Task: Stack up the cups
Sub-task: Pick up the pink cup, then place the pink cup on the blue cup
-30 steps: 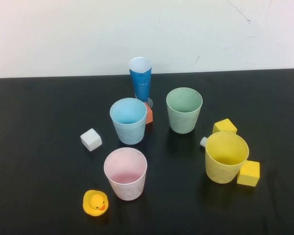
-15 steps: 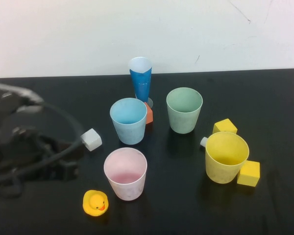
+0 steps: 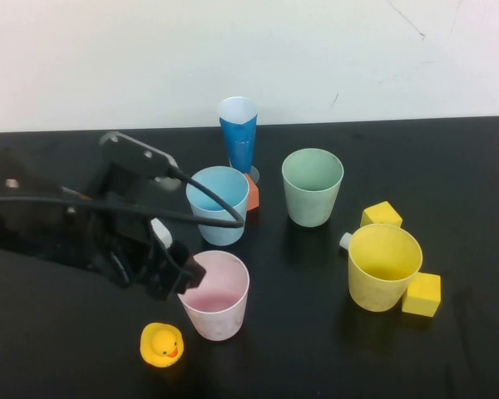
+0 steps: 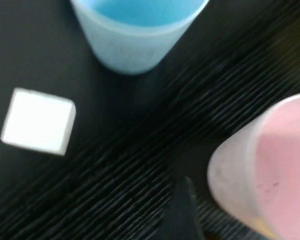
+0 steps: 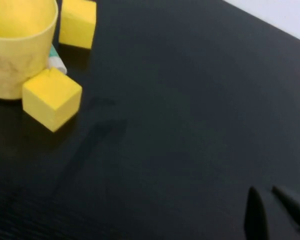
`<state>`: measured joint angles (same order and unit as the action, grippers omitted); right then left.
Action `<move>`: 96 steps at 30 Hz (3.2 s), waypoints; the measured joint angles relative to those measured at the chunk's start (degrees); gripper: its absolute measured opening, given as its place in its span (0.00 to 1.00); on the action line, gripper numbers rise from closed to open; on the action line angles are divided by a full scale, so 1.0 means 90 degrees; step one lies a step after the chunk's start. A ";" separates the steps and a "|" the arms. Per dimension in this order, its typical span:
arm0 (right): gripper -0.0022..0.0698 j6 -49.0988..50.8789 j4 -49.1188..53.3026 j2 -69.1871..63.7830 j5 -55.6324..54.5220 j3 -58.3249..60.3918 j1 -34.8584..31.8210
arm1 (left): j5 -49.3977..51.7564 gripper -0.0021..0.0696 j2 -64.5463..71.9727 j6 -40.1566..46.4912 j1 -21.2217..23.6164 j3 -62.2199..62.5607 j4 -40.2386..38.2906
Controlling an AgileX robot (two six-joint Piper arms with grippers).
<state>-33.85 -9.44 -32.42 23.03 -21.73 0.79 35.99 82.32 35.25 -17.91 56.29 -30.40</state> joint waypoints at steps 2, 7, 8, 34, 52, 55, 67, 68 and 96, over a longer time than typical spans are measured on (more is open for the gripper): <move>0.03 -0.0003 -0.0111 0.0000 0.0000 0.0000 0.0000 | 0.0000 0.71 0.0353 0.0000 0.0000 0.0031 0.0028; 0.03 -0.0016 -0.0224 0.0000 0.0000 0.0000 0.0000 | -0.0010 0.29 0.0796 0.0000 0.0000 0.0104 0.0042; 0.03 -0.0016 -0.0236 0.0000 0.0000 0.0000 0.0000 | 0.0007 0.20 0.0824 0.0000 0.0000 0.0178 0.0042; 0.03 -0.0028 -0.0273 0.0000 -0.0024 0.0000 0.0000 | 0.3422 0.56 0.1358 -0.0438 0.0000 0.3324 0.0613; 0.03 -0.0028 -0.0273 0.0000 -0.0024 0.0000 0.0000 | 0.3711 0.18 0.2737 -0.0327 0.0000 0.3324 0.1008; 0.03 -0.0028 -0.0273 0.0000 -0.0024 0.0000 0.0000 | 0.3711 0.07 0.2749 -0.0284 0.0000 0.3324 0.1008; 0.03 -0.0028 -0.0273 0.0000 -0.0024 0.0000 0.0000 | 0.3724 0.04 0.2243 -0.0279 0.0000 0.3405 0.1038; 0.03 -0.0028 -0.0273 0.0000 -0.0024 0.0000 0.0000 | 0.3742 0.04 0.2153 -0.0326 0.0000 0.3477 0.1069; 0.03 -0.0028 -0.0436 0.0000 -0.0166 0.0124 0.0000 | 0.2457 0.25 0.2784 -0.1609 0.0000 0.4937 0.2297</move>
<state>-34.10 -13.36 -32.42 21.54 -20.61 0.79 58.11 107.37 20.77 -17.91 100.72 -9.72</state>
